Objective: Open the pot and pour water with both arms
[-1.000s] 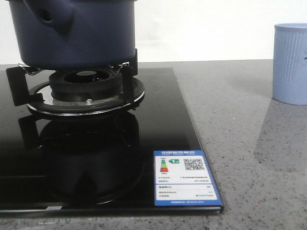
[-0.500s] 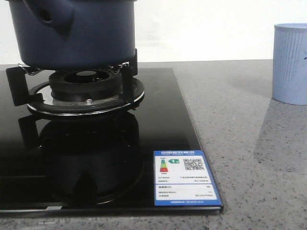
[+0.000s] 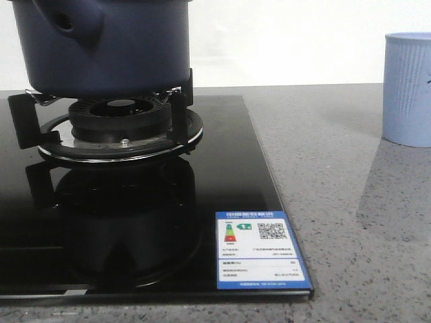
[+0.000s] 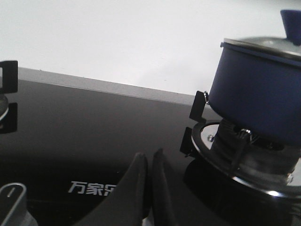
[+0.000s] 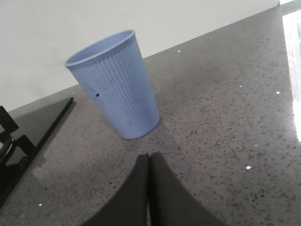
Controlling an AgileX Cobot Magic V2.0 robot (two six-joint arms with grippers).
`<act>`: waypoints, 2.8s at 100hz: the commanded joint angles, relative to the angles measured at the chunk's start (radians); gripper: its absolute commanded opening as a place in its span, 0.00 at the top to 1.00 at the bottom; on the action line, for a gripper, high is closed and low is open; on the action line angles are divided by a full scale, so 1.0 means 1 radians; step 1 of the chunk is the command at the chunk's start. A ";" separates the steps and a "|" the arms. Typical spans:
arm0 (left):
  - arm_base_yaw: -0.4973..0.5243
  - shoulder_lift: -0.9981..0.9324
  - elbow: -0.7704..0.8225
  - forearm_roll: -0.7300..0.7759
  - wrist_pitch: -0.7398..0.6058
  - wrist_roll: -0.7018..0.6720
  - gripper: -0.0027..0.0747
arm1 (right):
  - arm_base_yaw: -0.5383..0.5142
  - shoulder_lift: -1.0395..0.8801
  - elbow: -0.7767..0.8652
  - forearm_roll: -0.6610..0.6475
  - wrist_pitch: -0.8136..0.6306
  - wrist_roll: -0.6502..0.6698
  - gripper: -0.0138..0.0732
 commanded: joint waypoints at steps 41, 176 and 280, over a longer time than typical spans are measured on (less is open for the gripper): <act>-0.008 -0.026 -0.037 -0.230 -0.205 -0.012 0.99 | -0.008 -0.019 -0.064 0.115 -0.058 -0.001 0.91; -0.387 0.685 -0.696 -0.135 -0.003 0.221 0.41 | 0.194 0.527 -0.613 0.018 0.244 -0.360 0.56; -0.439 1.223 -0.936 -0.134 -0.212 0.221 0.29 | 0.194 0.527 -0.613 0.029 0.270 -0.360 0.13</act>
